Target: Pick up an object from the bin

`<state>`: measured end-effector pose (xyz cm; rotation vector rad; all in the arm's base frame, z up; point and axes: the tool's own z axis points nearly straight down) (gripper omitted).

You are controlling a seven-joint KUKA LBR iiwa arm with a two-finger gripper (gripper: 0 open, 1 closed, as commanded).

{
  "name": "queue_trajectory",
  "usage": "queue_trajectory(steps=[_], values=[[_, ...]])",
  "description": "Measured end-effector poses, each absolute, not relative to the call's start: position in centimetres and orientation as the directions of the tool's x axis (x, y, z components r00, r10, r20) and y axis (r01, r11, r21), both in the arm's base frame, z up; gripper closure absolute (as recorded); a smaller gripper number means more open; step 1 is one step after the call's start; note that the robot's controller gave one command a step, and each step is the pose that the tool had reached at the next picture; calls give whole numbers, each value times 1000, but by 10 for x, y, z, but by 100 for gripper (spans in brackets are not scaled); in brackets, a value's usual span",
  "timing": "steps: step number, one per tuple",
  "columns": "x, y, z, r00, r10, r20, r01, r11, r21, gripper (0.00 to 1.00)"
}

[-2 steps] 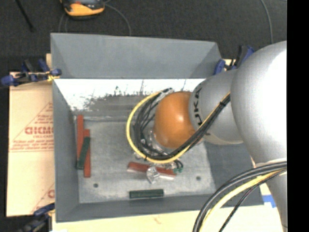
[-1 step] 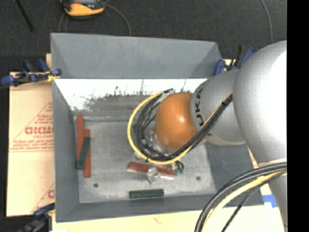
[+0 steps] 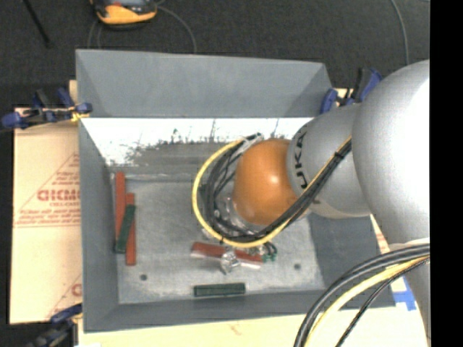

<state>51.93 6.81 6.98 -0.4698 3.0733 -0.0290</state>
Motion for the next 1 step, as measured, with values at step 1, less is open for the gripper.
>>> queue_trajectory(steps=[1], values=[[516, 70, 80, -955, -297, -17, -297, 955, -13, 100]])
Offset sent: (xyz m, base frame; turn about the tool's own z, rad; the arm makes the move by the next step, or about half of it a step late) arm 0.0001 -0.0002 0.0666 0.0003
